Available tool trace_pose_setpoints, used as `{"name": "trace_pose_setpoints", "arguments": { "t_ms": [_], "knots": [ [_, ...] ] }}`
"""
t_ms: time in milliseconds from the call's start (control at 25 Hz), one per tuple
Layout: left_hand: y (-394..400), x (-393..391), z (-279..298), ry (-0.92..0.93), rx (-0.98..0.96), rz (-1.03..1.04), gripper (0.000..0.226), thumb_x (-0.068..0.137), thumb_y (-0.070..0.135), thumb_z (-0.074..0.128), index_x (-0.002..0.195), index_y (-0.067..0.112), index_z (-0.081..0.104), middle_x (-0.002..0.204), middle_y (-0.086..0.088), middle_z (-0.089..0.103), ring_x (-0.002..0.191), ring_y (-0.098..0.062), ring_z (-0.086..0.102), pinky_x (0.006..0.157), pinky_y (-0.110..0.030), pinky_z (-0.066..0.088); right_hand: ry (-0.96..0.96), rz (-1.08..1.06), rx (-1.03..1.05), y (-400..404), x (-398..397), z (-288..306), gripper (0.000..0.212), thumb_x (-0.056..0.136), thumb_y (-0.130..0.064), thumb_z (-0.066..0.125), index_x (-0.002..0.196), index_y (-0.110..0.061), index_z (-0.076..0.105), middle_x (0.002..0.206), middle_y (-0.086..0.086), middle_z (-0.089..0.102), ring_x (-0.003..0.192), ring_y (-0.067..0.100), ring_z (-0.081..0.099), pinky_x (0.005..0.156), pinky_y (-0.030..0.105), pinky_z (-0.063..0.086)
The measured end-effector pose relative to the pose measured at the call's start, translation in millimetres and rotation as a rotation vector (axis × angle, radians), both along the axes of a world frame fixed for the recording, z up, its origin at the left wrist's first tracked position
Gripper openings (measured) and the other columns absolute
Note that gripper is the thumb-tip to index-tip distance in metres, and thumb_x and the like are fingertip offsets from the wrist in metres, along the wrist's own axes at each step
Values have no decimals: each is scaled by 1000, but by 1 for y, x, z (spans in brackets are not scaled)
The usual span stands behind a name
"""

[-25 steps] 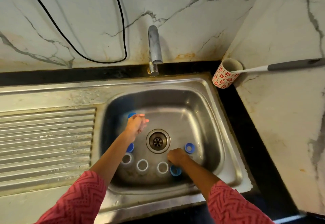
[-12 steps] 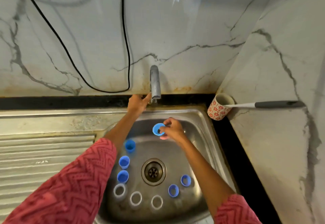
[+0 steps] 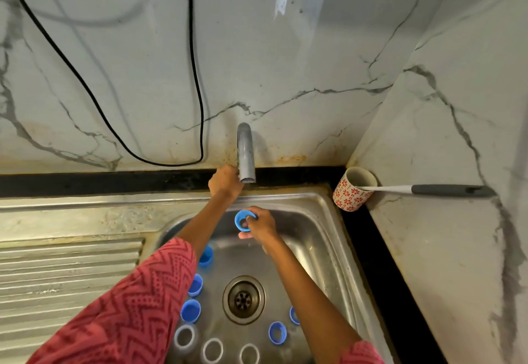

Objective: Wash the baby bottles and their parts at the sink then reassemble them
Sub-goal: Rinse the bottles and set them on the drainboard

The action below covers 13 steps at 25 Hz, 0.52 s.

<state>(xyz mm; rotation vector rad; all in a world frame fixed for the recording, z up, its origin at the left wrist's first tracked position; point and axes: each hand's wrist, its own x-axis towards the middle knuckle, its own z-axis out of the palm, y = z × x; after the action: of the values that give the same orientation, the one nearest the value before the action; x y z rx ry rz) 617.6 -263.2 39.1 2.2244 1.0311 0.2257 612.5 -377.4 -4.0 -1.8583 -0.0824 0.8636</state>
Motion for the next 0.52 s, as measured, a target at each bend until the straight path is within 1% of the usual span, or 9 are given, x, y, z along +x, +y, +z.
{"name": "trace_pose_setpoints", "arguments": {
  "t_ms": [80, 160, 200, 280, 320, 360, 400, 480, 520],
  "knots": [
    [6, -3, -9, -129, -149, 66, 23, 89, 12, 59, 102, -6, 64, 90, -15, 65, 83, -30, 61, 68, -30, 51, 28, -1, 27, 7, -2, 4, 34, 94, 4, 46, 123, -9, 58, 120, 15, 56, 98, 34, 64, 52, 17, 55],
    [7, -11, -21, -281, -413, 119, 24, 91, 13, 57, 105, -5, 63, 76, -6, 60, 67, -17, 56, 54, -19, 48, 20, 7, 8, 12, -2, 7, 38, 92, 6, 49, 124, -10, 56, 116, 12, 56, 91, 29, 64, 61, 25, 58],
    [6, -17, -30, -308, -544, 126, 26, 93, 18, 56, 107, -4, 61, 76, -5, 60, 64, -14, 55, 53, -18, 48, 25, 0, -22, 13, -1, 7, 37, 92, 5, 50, 125, -10, 56, 116, 13, 57, 86, 27, 65, 63, 29, 58],
    [-4, -31, -49, -236, -694, 68, 32, 93, 29, 54, 109, 2, 60, 84, -11, 64, 64, -14, 57, 56, -22, 48, 60, -39, -92, 16, -4, 5, 27, 95, -6, 50, 121, -4, 56, 106, 16, 64, 65, 20, 64, 54, 27, 57],
    [-11, -39, -58, -200, -704, 26, 34, 94, 32, 53, 109, 3, 60, 85, -13, 64, 63, -15, 58, 57, -23, 48, 63, -65, -136, 17, -6, 5, 24, 98, -15, 48, 115, -1, 58, 94, 16, 66, 55, 17, 60, 47, 24, 55],
    [-17, -46, -65, -191, -678, -9, 33, 93, 32, 54, 110, 4, 61, 86, -13, 65, 64, -16, 59, 60, -23, 50, 39, -87, -179, 18, -8, 4, 30, 101, -25, 43, 108, 0, 59, 83, 15, 65, 50, 15, 57, 40, 21, 50],
    [-21, -51, -70, -196, -607, -40, 30, 93, 28, 56, 111, 5, 61, 89, -14, 66, 70, -18, 62, 66, -25, 53, 8, -98, -211, 19, -10, 3, 37, 102, -30, 37, 103, 0, 60, 78, 14, 63, 48, 15, 55, 35, 20, 45],
    [-26, -60, -80, -176, -383, -65, 23, 92, 16, 58, 113, 9, 62, 101, -14, 68, 89, -24, 65, 82, -32, 54, -55, -31, -291, 22, -15, 4, 36, 102, -26, 37, 112, 1, 58, 90, 18, 65, 51, 20, 58, 33, 21, 44],
    [-28, -63, -81, -131, -275, -50, 25, 92, 12, 56, 116, 11, 62, 106, -13, 68, 97, -26, 65, 88, -34, 52, -83, 24, -335, 24, -18, 6, 33, 102, -23, 39, 119, 0, 56, 101, 20, 66, 62, 24, 64, 41, 23, 50]
  ]
}}
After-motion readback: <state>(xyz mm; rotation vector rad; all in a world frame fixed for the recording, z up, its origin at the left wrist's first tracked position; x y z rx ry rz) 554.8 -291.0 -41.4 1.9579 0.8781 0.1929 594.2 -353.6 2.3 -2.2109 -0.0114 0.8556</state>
